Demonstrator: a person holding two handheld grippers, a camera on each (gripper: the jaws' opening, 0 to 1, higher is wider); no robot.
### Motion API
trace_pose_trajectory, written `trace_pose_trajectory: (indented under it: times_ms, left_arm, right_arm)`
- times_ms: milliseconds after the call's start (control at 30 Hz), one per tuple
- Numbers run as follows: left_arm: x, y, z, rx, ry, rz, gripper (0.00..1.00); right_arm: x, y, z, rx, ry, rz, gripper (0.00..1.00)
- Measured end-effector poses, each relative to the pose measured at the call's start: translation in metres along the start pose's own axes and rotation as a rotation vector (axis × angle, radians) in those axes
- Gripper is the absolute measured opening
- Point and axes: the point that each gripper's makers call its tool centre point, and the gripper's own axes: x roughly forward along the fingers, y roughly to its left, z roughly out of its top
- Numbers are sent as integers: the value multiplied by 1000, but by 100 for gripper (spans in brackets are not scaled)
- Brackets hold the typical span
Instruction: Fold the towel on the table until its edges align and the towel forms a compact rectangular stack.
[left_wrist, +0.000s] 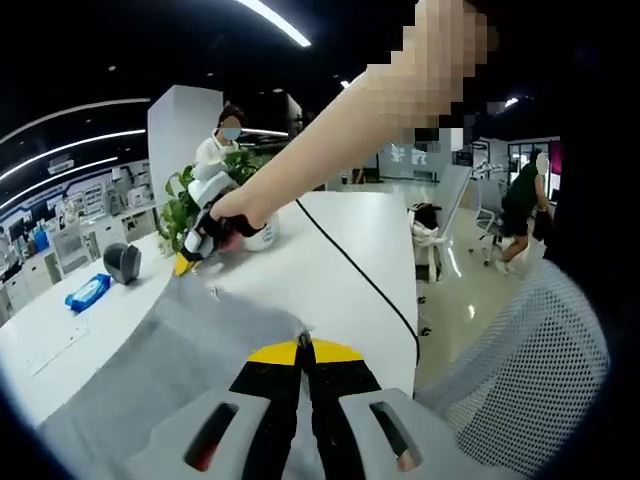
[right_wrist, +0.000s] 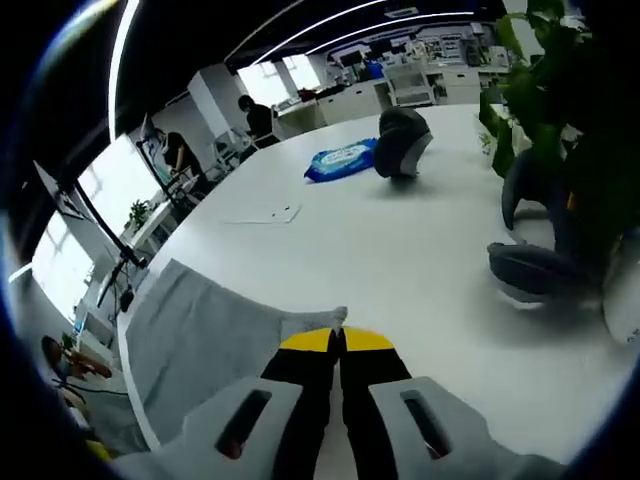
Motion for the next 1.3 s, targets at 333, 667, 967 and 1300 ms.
trace_pose_trajectory:
  times_ms: [333,667,967,1300]
  left_arm:
    - [-11,-19,68,0,-124,-19,2]
    - [-27,-30,128,23,-226,-8,2]
    - [-35,-31,162,18,-268,-8,2]
    - [-85,-7,161,24,-292,64,2]
  right_arm:
    - [-55,33,32,-43,-107,47,0]
    - [-100,43,71,-32,-213,64,0]
    - [-121,66,115,-79,-276,64,0]
    - [-103,114,141,-138,-292,96,0]
